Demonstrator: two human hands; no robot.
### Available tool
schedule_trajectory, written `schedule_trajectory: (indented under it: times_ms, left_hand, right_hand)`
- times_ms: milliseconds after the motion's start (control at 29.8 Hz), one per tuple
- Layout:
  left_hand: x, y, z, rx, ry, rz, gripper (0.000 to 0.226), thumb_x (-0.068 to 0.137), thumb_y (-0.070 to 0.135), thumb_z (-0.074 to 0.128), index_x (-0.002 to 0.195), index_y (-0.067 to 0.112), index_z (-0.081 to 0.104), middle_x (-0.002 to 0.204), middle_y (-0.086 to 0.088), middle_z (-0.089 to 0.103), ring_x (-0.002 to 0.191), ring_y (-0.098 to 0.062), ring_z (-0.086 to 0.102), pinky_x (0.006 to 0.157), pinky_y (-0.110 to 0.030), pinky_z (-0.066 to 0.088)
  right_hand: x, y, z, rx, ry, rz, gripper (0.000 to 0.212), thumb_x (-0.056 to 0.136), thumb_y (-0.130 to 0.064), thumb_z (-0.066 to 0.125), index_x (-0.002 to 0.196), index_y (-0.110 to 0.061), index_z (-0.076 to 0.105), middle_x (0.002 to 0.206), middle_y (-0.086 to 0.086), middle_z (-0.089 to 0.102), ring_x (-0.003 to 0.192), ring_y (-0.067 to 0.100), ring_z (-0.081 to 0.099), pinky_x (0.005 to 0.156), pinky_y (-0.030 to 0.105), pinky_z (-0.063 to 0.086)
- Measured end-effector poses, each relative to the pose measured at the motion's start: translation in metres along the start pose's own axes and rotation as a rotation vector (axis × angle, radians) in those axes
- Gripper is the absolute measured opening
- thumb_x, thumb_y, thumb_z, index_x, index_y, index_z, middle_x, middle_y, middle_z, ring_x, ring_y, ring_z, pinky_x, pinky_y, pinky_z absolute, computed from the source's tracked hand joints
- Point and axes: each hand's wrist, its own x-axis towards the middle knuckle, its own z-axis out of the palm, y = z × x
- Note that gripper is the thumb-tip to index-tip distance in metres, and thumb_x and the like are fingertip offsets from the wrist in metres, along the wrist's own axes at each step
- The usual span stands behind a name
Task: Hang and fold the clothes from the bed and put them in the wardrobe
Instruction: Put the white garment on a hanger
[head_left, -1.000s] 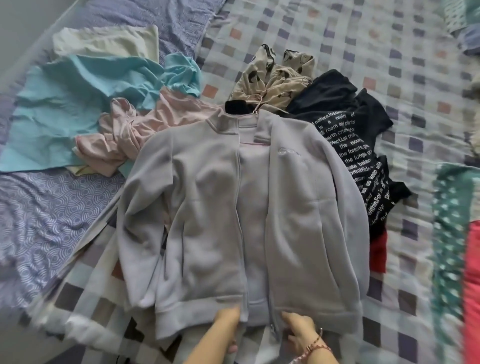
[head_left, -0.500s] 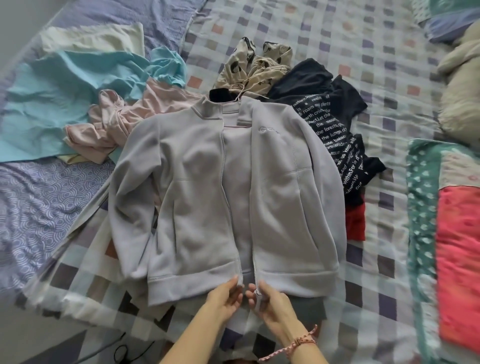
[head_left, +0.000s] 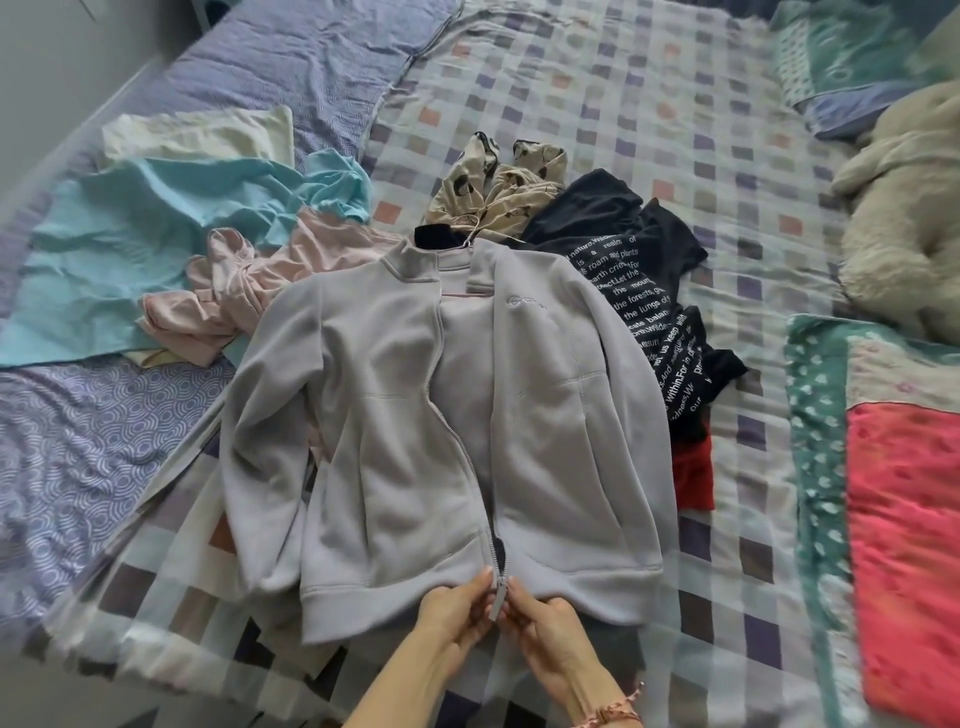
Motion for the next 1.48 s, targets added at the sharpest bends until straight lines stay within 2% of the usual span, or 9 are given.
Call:
schedule_trajectory:
  times_ms: [436, 806, 974, 1074, 1142, 1175, 1276, 1343, 1477]
  left_hand:
    - [0.007, 0.006, -0.005, 0.014, 0.013, 0.009, 0.022, 0.089, 0.007, 0.060, 0.093, -0.014, 0.060, 0.059, -0.014, 0.057, 0.050, -0.018, 0.054, 0.040, -0.019, 0.049]
    - [0.002, -0.004, -0.008, 0.215, 0.046, 0.125, 0.020, 0.087, 0.003, 0.062, 0.068, -0.006, 0.063, 0.053, -0.012, 0.057, 0.039, -0.012, 0.047, 0.036, -0.016, 0.037]
    - [-0.002, -0.005, -0.013, 0.226, 0.047, 0.085, 0.018, 0.088, 0.003, 0.060, 0.072, -0.006, 0.064, 0.059, -0.014, 0.060, 0.044, -0.014, 0.050, 0.040, -0.019, 0.041]
    - [-0.006, -0.006, -0.011, 0.212, 0.050, 0.110, 0.017, 0.091, 0.005, 0.054, 0.078, -0.001, 0.063, 0.059, -0.007, 0.065, 0.057, -0.016, 0.059, 0.055, -0.024, 0.047]
    - [-0.008, -0.003, -0.010, 0.174, 0.037, 0.115, 0.015, 0.093, 0.005, 0.052, 0.082, 0.000, 0.061, 0.064, -0.008, 0.067, 0.063, -0.018, 0.062, 0.055, -0.025, 0.051]
    - [-0.010, -0.002, -0.009, 0.167, 0.023, 0.121, 0.014, 0.093, 0.005, 0.052, 0.085, -0.002, 0.062, 0.070, -0.011, 0.068, 0.066, -0.020, 0.064, 0.055, -0.025, 0.053]
    - [-0.015, 0.000, -0.010, 0.219, -0.003, 0.163, 0.015, 0.092, 0.006, 0.055, 0.092, -0.005, 0.066, 0.081, -0.018, 0.071, 0.070, -0.023, 0.066, 0.060, -0.029, 0.054]
    - [-0.018, 0.000, -0.013, 0.253, 0.004, 0.182, 0.013, 0.091, 0.005, 0.057, 0.088, -0.004, 0.066, 0.071, -0.013, 0.069, 0.066, -0.020, 0.065, 0.059, -0.026, 0.052]
    - [-0.024, 0.000, -0.020, 0.309, -0.007, 0.200, 0.009, 0.086, 0.008, 0.065, 0.081, 0.001, 0.067, 0.074, -0.011, 0.071, 0.074, -0.020, 0.068, 0.059, -0.023, 0.052]
  right_hand:
    - [-0.007, -0.009, 0.006, -0.078, -0.035, 0.018, 0.020, 0.089, 0.004, 0.052, 0.082, 0.017, 0.066, 0.076, 0.026, 0.066, 0.063, 0.024, 0.067, 0.058, 0.026, 0.056]
    - [0.001, 0.000, 0.022, -0.171, 0.252, -0.150, 0.011, 0.085, 0.008, 0.059, 0.076, 0.015, 0.062, 0.053, 0.013, 0.062, 0.041, 0.013, 0.058, 0.040, 0.020, 0.048]
    - [-0.007, 0.002, 0.026, -0.186, 0.288, -0.053, 0.021, 0.090, -0.002, 0.057, 0.076, 0.013, 0.060, 0.048, 0.011, 0.057, 0.037, 0.011, 0.054, 0.038, 0.019, 0.047]
    - [-0.012, 0.001, 0.016, -0.665, 0.366, -0.060, 0.034, 0.096, -0.022, 0.051, 0.067, -0.003, 0.054, 0.057, 0.014, 0.056, 0.046, 0.025, 0.057, 0.047, 0.030, 0.049]
    - [-0.024, -0.009, 0.014, -1.263, 0.384, -0.253, 0.021, 0.092, -0.030, 0.052, 0.077, -0.016, 0.051, 0.082, 0.006, 0.062, 0.081, 0.027, 0.062, 0.068, 0.028, 0.045]
    - [-0.031, -0.017, 0.018, -1.407, 0.311, -0.354, 0.010, 0.089, -0.031, 0.055, 0.090, -0.022, 0.050, 0.094, -0.002, 0.057, 0.093, 0.020, 0.058, 0.071, 0.026, 0.040]
    - [-0.027, -0.023, 0.023, -1.724, -0.064, -0.473, 0.045, 0.087, -0.029, 0.058, 0.127, -0.030, 0.038, 0.105, -0.007, 0.036, 0.104, 0.015, 0.049, 0.079, 0.022, 0.038]
    - [-0.019, -0.028, 0.028, -1.796, -0.162, -0.473, 0.037, 0.088, -0.025, 0.057, 0.123, -0.021, 0.046, 0.102, -0.005, 0.036, 0.095, 0.018, 0.049, 0.081, 0.023, 0.040]
    - [0.000, -0.041, 0.039, -1.630, -0.222, -0.447, 0.015, 0.082, -0.010, 0.060, 0.096, -0.006, 0.064, 0.073, -0.010, 0.051, 0.080, 0.015, 0.052, 0.061, 0.008, 0.033]
